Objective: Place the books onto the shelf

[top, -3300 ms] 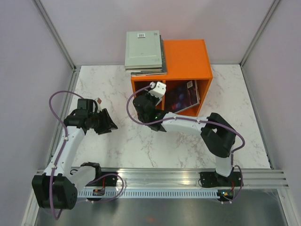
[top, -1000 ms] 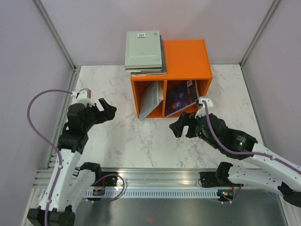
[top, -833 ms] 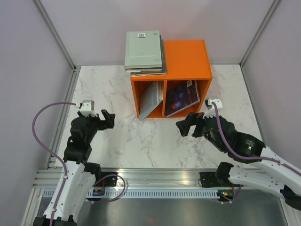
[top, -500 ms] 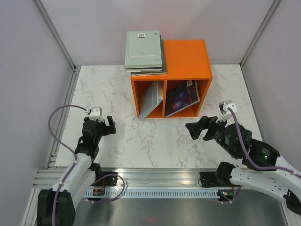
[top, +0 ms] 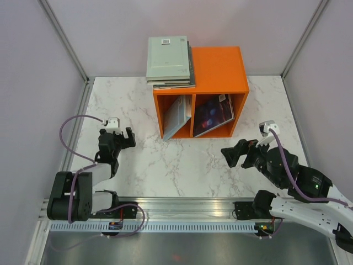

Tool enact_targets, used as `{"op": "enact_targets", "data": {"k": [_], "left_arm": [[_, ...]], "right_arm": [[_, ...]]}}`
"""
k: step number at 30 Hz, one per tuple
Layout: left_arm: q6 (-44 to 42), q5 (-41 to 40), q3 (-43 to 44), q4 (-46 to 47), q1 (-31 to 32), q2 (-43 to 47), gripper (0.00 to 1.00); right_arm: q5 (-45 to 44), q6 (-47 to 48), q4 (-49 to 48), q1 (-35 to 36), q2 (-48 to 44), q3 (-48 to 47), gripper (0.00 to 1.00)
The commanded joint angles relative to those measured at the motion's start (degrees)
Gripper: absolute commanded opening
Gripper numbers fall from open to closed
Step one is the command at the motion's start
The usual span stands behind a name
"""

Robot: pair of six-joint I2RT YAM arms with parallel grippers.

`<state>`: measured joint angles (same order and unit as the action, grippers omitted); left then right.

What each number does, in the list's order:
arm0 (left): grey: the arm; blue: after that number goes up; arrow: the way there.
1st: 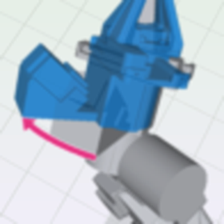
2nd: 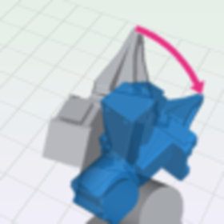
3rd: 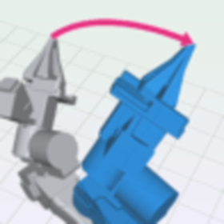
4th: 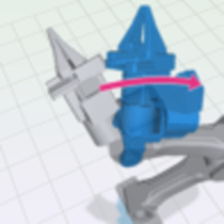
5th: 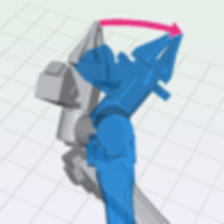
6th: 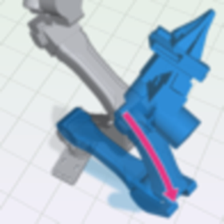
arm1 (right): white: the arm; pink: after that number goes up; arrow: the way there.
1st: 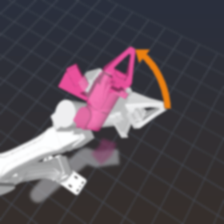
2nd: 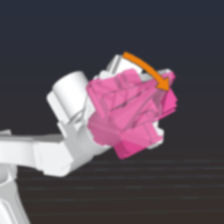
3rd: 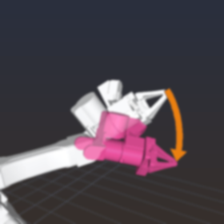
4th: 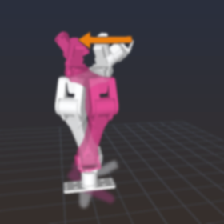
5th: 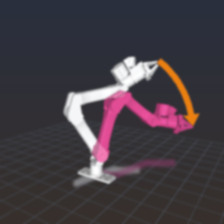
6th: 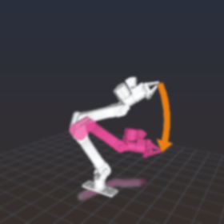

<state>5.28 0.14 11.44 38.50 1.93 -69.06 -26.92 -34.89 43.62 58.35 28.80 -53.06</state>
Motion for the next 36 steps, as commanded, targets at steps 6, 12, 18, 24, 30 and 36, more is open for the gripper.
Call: {"op": "enact_targets", "data": {"k": [6,12,18,24,30,36], "left_arm": [[-4.93,5.21,1.33,24.13,-0.96,-10.55,1.00],[-4.75,4.95,1.38,24.74,-1.06,-12.52,1.00],[-5.19,5.66,1.74,26.01,-0.70,-13.12,1.00],[-5.19,5.66,1.74,25.40,-0.70,-12.95,1.00],[-5.19,5.66,1.74,25.40,-0.70,-13.03,1.00],[-5.19,5.66,1.74,25.48,-0.70,-13.03,1.00]], "right_arm": [[3.45,1.23,0.24,0.10,5.66,-4.33,0.98],[3.19,0.27,-0.37,0.19,5.31,-3.72,0.98],[6.43,-2.81,-9.04,0.10,4.16,2.94,0.98],[9.68,1.49,-19.16,0.10,12.32,4.46,0.98],[8.05,9.74,-28.46,7.71,23.58,4.27,0.98],[5.31,29.96,-45.18,22.30,20.78,13.40,0.98]]}}
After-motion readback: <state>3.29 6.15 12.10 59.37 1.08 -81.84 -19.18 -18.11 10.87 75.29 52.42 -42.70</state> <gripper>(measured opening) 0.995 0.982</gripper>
